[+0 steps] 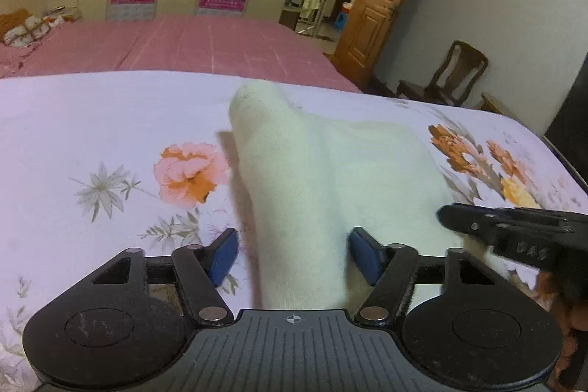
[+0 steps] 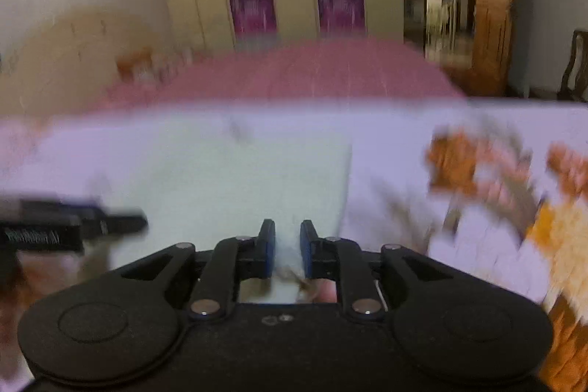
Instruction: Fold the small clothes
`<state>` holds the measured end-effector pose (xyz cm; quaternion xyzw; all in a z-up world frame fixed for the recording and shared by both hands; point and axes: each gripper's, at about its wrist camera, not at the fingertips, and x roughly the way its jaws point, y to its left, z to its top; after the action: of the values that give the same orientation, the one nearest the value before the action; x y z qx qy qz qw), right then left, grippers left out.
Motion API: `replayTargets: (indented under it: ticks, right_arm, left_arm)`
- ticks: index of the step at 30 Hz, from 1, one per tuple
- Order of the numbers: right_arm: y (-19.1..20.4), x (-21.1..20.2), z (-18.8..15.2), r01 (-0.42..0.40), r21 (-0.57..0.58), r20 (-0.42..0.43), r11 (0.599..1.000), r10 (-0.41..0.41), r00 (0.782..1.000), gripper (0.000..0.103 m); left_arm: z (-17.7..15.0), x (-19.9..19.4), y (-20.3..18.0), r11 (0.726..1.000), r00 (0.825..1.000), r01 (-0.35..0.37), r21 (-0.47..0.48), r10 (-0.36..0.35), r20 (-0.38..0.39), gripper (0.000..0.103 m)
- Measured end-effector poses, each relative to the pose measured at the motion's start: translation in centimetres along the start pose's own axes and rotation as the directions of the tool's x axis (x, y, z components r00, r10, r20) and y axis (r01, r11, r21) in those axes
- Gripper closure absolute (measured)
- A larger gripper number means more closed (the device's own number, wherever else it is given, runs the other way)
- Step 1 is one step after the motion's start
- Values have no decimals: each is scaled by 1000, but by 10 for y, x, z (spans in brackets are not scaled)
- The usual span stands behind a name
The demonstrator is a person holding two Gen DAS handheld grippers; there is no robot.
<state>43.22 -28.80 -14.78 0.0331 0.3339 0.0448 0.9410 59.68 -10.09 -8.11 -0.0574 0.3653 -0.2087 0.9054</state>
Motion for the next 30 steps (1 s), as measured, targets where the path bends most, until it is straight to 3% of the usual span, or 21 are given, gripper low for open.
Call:
replayTargets:
  ticks: [3,6,9,14,18,21,25,27,30]
  right_arm:
    - [-4,-13,10,-11,63,-19,998,12,1000,86]
    - [3,-53,6,-37,10,42,999,37,998,86]
    - [8,-74,-13,-59,-10,34,998,60,998,86]
    - [24,-66,-52,-44,-61,-78,997,39,996,87]
    - [27,-76,-62,-27,-67,-64,997,23,998,87]
    - [25,-84,-68,-31,-71,-77,997,26,997,87]
    - [24,-100,-67,-30,-64,-62,998,26,998,84]
    - [25,-107,-65,-45,-47,-38,998,43,998,84]
    - [31,-98,-71,-44,-47,-67,998,40,997,84]
  left_arm:
    - [0,-24,-5,1000,1000,-20,21,20,16,31]
    - [-17,-55,-10,999,1000,2,37,-3,28,31]
    - [-43,-63,-18,997,1000,-16,73,17,-14,31]
    - [-67,-73,-17,993,998,-62,105,63,-8,31]
    - [-72,-85,-16,983,995,-96,155,97,1,31]
    - [-73,-95,-13,984,994,-109,139,110,-4,31]
    - [-70,-121,-24,995,997,-66,77,62,51,31]
    - [-73,-120,-36,994,998,-55,95,51,41,31]
    - [-85,-105,-43,992,997,-74,104,76,-16,31]
